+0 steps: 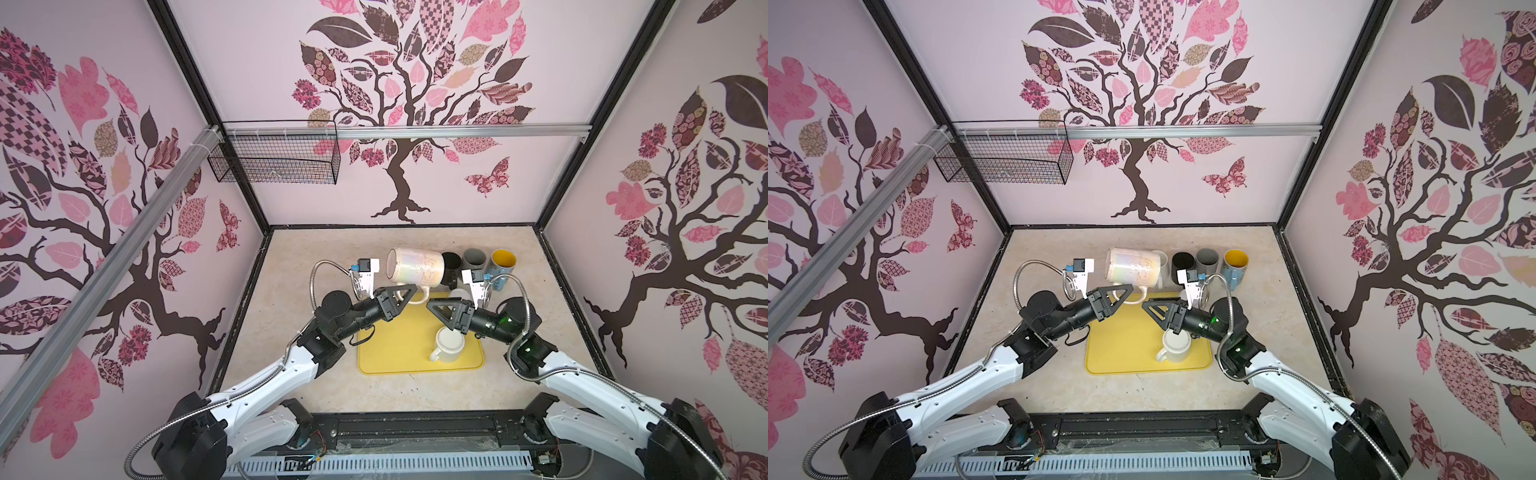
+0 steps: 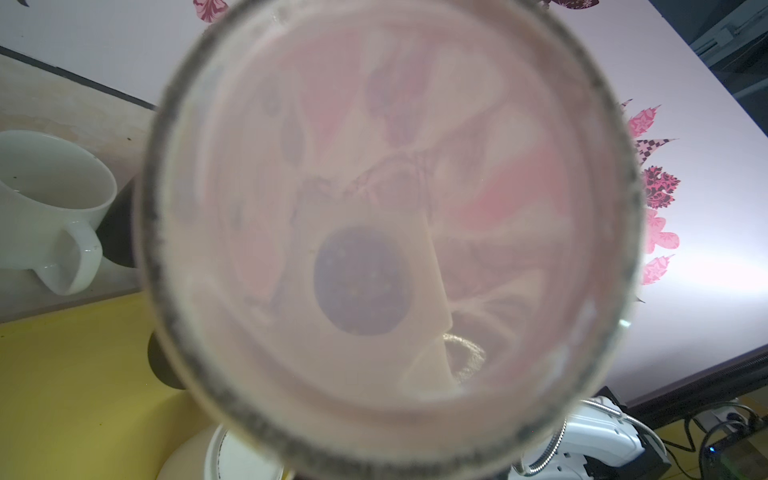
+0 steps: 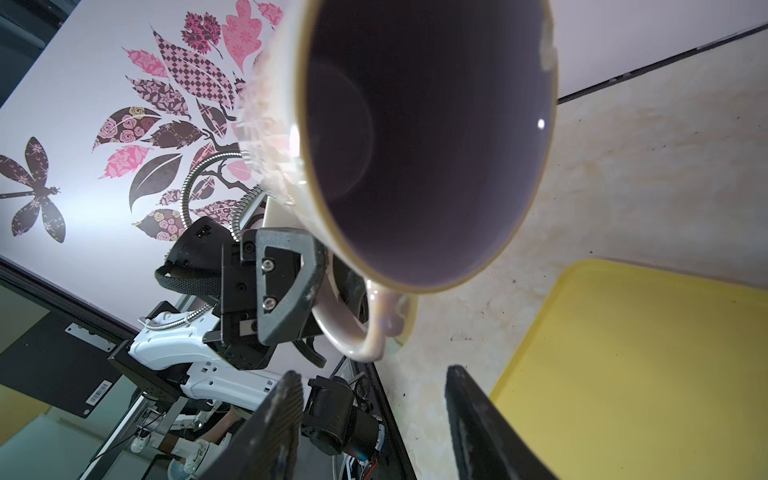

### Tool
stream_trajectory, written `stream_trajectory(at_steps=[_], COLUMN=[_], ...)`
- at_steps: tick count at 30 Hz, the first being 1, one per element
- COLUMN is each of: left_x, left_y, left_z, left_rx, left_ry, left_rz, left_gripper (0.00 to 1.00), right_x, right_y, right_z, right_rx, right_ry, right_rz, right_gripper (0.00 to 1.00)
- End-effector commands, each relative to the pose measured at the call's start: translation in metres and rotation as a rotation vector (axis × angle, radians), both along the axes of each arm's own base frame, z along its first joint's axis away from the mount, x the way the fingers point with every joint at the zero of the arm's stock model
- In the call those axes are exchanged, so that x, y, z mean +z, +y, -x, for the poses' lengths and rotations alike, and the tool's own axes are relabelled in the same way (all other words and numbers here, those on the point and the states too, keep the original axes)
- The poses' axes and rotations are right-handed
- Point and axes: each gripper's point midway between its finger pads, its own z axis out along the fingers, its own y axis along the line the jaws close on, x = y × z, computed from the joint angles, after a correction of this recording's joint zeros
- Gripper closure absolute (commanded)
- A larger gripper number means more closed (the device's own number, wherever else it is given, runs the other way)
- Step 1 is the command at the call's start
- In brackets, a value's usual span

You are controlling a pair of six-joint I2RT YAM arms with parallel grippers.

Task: Turn the mug right side up
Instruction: 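Tilt the pink mug toward the right gripper while the right gripper approaches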

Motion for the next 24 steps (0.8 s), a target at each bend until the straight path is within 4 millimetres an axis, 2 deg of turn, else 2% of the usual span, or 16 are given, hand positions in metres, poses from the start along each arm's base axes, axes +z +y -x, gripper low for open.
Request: stream_trajectory(at_steps=[1, 12, 16, 22, 24], left_x=[0.049, 0.046, 0.042, 0.036, 0.036], left_y=[0.006, -0.008, -0.011, -0.013, -0.014], left_z=[0.015, 0.026, 0.027, 0.030, 0.032], left_rx=[-0.035, -0.094, -0.108, -0.131, -0.135], left_ry=[-0.156, -0.142, -0.129, -0.100, -0.099], left_rz=[0.146, 0.158, 0.173, 0.203, 0.203], left_gripper=[1.00, 1.00, 1.00, 1.00, 1.00], right_x=[0.025, 0.055, 0.065, 0.090, 0.096], right_y=[0.003, 0.004, 0.003, -0.002, -0.004], right_z=[-0.001, -0.006, -0.012, -0.016, -0.016], right_rx=[0.024, 0.014, -0.010, -0.043, -0.052], right_ry=[-0.039, -0.076, -0.090, -0.139, -0.153], right_rz=[-0.061, -0.148, -0.174, -0.234, -0.249], right_gripper=[0.43, 0.47, 0.53, 0.55, 0.59])
